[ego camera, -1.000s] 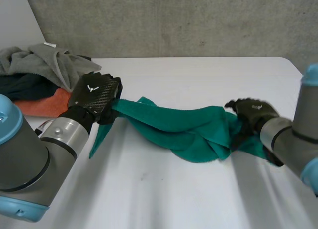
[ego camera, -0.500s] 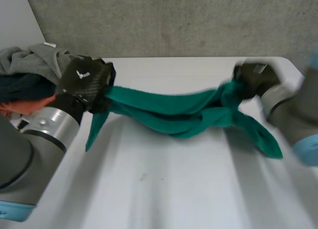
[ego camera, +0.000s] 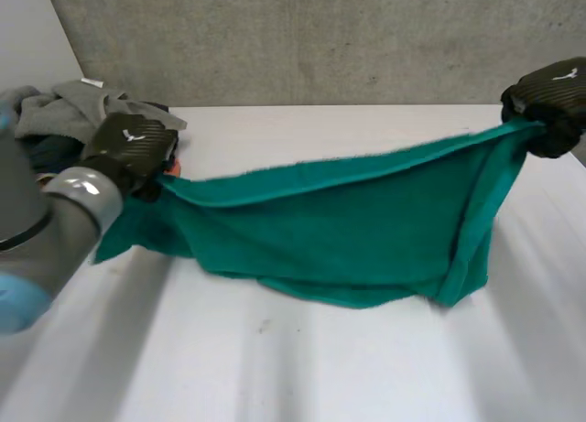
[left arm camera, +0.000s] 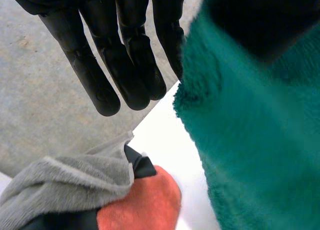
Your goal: Fold the laundry.
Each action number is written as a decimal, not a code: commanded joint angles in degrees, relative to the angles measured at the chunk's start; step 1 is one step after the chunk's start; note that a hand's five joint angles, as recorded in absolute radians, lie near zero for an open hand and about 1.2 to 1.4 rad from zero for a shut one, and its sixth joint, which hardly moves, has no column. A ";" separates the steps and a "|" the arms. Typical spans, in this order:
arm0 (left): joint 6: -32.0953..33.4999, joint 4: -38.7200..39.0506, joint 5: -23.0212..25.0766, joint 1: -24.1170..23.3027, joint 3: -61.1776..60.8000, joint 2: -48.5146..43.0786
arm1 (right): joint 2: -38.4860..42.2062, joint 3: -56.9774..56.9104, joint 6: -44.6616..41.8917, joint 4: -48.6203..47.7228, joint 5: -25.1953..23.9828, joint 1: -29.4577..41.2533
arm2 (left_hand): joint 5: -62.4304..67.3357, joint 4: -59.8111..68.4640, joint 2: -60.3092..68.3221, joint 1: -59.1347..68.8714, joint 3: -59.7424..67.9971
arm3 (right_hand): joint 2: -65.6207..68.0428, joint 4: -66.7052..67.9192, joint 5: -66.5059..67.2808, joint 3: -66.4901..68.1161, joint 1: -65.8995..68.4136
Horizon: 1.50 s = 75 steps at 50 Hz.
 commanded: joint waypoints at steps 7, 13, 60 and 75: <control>-0.96 29.13 -0.79 -1.63 25.81 -12.41 | 14.38 -23.27 14.99 -34.26 18.13 6.41 | 14.82 11.24 11.44 13.59 11.81 | 13.07 11.65 11.53 12.27 15.03; -1.75 31.29 -0.44 -2.33 25.48 -12.23 | 12.79 -21.34 14.29 -37.99 18.31 7.20 | 14.82 11.24 11.44 13.59 11.81 | 13.07 11.65 11.53 12.27 15.03; 10.02 26.71 0.79 6.63 -21.10 -11.54 | 0.49 36.67 0.14 -33.41 6.71 -0.62 | -36.97 -40.56 -40.35 -38.20 -39.98 | 13.07 11.65 11.53 12.27 15.03; 11.07 10.32 1.84 7.52 -31.47 10.59 | -10.48 40.62 -19.61 -14.97 7.06 -4.39 | 14.82 11.24 11.44 13.59 11.81 | 13.07 11.65 11.53 12.27 15.03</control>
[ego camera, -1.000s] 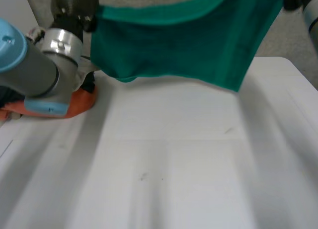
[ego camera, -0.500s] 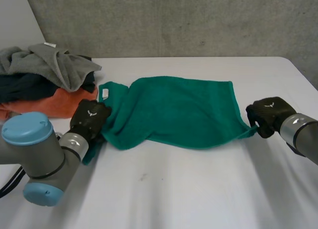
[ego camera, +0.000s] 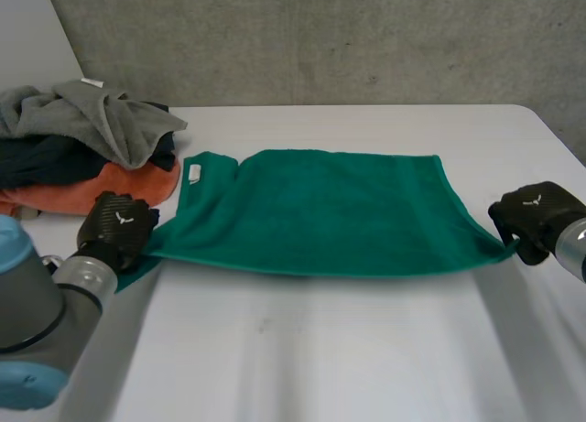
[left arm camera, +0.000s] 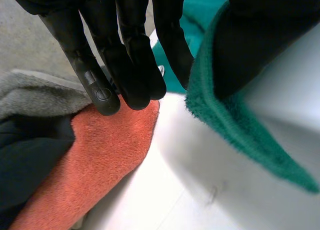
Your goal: Fold the laundry.
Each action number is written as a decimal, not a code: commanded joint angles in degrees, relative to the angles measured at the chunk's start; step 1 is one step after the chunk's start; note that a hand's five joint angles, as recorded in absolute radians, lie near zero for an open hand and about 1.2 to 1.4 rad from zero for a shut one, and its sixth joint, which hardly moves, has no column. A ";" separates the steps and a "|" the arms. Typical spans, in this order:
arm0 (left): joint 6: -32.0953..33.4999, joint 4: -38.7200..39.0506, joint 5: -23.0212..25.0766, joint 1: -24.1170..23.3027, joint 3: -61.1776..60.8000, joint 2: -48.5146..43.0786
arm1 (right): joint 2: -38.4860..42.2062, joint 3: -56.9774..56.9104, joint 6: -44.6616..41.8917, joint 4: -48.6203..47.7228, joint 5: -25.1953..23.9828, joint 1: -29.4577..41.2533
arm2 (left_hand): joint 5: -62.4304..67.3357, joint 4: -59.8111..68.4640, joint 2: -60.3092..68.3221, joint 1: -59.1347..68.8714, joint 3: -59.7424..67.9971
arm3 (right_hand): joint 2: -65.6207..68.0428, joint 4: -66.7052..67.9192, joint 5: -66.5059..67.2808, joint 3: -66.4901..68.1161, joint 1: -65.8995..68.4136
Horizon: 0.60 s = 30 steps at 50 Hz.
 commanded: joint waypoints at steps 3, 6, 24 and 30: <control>2.84 -21.92 0.61 -0.11 -5.40 15.17 | -13.47 4.68 -22.79 23.95 -0.60 -8.59 | 13.59 11.47 11.62 13.26 11.93 | 13.07 11.40 11.47 11.99 15.03; 7.15 -32.04 0.70 0.15 -5.85 18.34 | -16.92 5.66 -30.13 27.41 -1.30 -12.21 | 13.59 11.47 11.62 13.26 11.93 | 13.07 11.40 11.47 11.99 15.03; 12.17 -12.72 3.51 -6.35 18.83 -10.64 | 5.12 -5.49 -8.09 5.36 0.09 -4.76 | 13.59 11.47 11.62 13.26 11.93 | 13.07 11.40 11.47 11.99 15.03; 12.08 -13.16 -1.14 -10.22 29.56 -19.09 | 10.76 -11.12 -2.38 0.17 5.90 -0.45 | 13.59 11.47 11.62 13.26 11.93 | 6.30 4.63 4.70 5.22 8.26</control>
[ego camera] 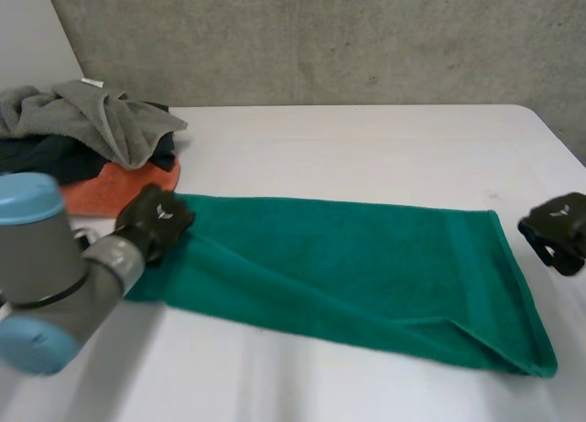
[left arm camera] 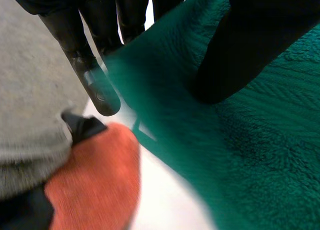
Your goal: Fold the laundry.
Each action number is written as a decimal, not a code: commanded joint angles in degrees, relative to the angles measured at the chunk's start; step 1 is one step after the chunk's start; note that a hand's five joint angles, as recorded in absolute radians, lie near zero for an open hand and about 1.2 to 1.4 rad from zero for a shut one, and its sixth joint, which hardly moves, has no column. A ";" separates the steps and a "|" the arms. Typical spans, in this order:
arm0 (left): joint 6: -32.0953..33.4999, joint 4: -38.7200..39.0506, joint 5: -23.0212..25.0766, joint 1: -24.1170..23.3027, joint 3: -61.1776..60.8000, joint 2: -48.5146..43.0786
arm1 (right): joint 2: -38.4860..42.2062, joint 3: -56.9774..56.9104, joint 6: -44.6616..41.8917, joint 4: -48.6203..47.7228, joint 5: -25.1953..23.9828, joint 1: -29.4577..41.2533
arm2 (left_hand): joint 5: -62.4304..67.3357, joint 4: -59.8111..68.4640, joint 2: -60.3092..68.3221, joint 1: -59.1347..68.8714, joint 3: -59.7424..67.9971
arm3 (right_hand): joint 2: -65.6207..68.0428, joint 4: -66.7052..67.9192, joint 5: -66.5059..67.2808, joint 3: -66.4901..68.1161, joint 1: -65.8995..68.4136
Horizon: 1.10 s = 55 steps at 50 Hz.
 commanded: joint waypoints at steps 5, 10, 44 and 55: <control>-0.49 -0.39 -8.95 -7.72 14.51 -12.01 | 5.57 -6.02 15.71 -5.52 7.28 7.68 | 13.59 11.24 11.48 13.25 11.86 | -42.37 -44.05 -44.18 -43.45 -41.03; -0.49 -0.56 -9.49 -8.52 11.17 -8.76 | -2.59 -3.83 24.94 0.97 6.23 8.30 | 13.59 11.24 11.48 13.25 11.86 | -46.42 -48.10 -48.23 -47.50 -45.08; -0.67 2.24 -7.91 -4.12 3.33 0.48 | -7.44 13.32 20.65 -13.24 8.25 8.22 | 13.59 11.24 11.48 13.25 11.86 | 13.07 11.39 11.26 11.99 14.41; -0.76 6.38 -5.01 -3.33 24.13 -15.66 | 4.50 -1.26 22.23 -23.35 9.13 9.53 | 13.59 11.24 11.48 13.25 11.86 | 13.07 11.39 11.26 11.99 14.41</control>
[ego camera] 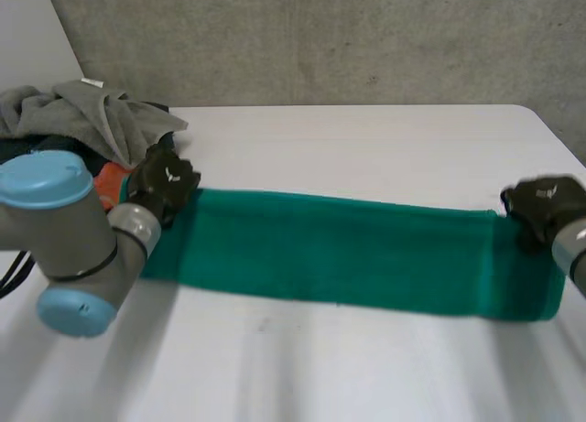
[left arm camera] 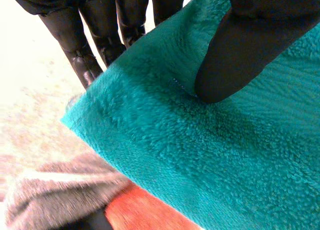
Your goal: Fold the laundry.
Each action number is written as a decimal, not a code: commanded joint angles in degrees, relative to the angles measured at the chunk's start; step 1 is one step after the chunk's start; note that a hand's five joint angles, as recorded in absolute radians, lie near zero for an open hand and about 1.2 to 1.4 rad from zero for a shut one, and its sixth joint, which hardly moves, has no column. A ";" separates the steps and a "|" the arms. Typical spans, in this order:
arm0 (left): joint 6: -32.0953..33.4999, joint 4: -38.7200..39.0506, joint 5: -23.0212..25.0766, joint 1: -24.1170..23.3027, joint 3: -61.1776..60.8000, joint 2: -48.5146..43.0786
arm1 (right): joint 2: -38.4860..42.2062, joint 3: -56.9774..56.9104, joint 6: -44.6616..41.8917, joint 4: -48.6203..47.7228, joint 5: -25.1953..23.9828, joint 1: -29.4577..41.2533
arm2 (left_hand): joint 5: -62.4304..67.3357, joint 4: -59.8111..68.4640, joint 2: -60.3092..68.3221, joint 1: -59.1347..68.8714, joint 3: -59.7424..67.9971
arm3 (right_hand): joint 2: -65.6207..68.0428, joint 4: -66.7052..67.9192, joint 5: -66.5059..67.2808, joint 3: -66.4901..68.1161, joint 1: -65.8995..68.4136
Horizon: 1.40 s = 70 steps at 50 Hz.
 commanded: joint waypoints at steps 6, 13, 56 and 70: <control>0.15 1.84 0.74 0.09 25.14 -20.70 | 20.50 -17.73 0.32 -10.32 3.67 3.81 | 13.59 11.23 11.47 13.25 11.88 | 12.62 11.59 13.42 12.15 15.06; -1.95 3.16 1.18 -1.14 29.46 -26.34 | 28.96 -27.06 0.06 -10.51 6.22 5.22 | -56.41 -58.77 -58.53 -56.75 -58.12 | -57.38 -58.41 -56.58 -57.85 -54.94; -17.95 5.89 1.36 -3.25 -2.53 4.06 | 8.33 5.45 -2.56 -7.79 0.52 -11.18 | -56.41 -58.77 -58.53 -56.75 -58.12 | 12.62 11.59 13.42 12.15 15.06; -18.57 5.89 1.36 -3.16 -7.37 10.40 | 5.85 -1.58 -22.62 -10.41 -2.56 -7.37 | -56.41 -58.77 -58.53 -56.75 -58.12 | 12.62 11.59 13.42 12.15 15.06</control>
